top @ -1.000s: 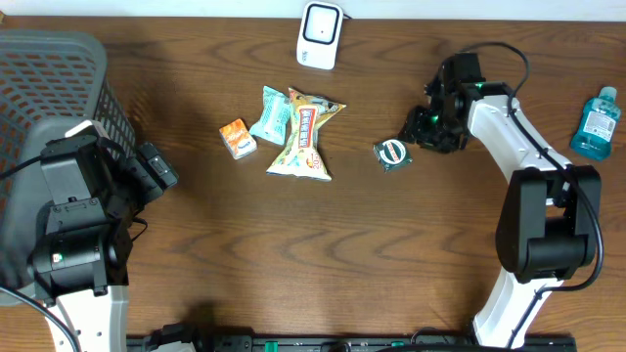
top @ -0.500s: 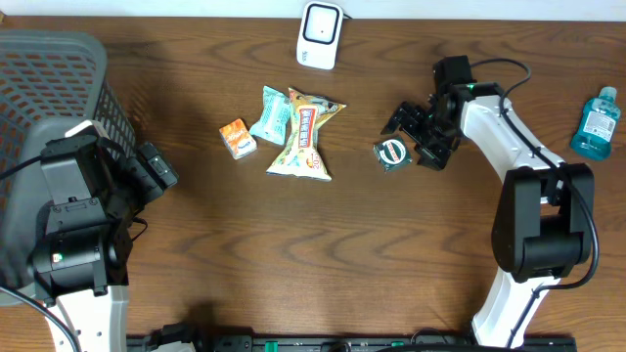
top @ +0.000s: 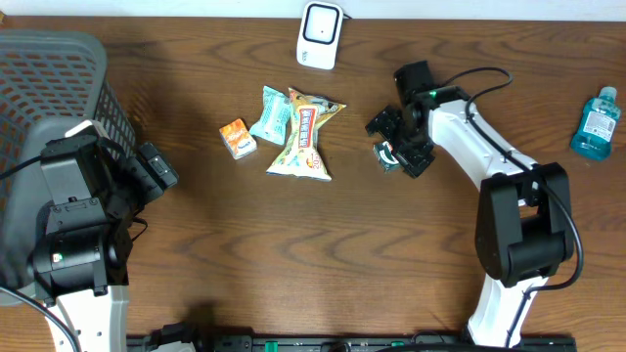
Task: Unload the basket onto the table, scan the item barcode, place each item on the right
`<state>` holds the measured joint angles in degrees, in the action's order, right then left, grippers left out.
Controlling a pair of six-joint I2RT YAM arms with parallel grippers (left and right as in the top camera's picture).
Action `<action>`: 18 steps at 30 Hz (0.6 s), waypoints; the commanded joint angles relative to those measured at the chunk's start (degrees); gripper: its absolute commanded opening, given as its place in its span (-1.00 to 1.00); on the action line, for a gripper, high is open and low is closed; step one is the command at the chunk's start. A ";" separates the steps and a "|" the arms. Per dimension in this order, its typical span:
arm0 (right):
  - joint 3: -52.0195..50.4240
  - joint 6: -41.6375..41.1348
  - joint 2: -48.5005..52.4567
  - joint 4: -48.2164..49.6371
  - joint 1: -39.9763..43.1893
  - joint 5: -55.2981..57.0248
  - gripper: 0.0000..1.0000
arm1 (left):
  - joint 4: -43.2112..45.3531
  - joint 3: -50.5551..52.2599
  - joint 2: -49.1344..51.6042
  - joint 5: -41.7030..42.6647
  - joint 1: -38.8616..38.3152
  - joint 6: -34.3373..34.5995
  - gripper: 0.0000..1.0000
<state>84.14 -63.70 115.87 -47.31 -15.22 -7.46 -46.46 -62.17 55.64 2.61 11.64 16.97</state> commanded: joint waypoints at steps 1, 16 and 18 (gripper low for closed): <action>-0.70 -5.75 1.86 -0.04 -0.39 6.58 0.99 | -0.02 -0.31 0.09 -0.70 0.35 0.50 0.96; -0.70 -8.28 6.01 1.88 -1.44 8.41 0.99 | -0.02 -0.31 0.09 -0.70 0.35 0.50 0.95; -0.70 -8.26 6.01 2.10 -1.44 8.41 0.96 | -0.02 -0.31 0.09 -0.70 0.35 0.50 0.96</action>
<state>83.88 -70.78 119.63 -45.54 -15.99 -0.16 -46.46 -62.17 55.64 2.61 11.64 16.97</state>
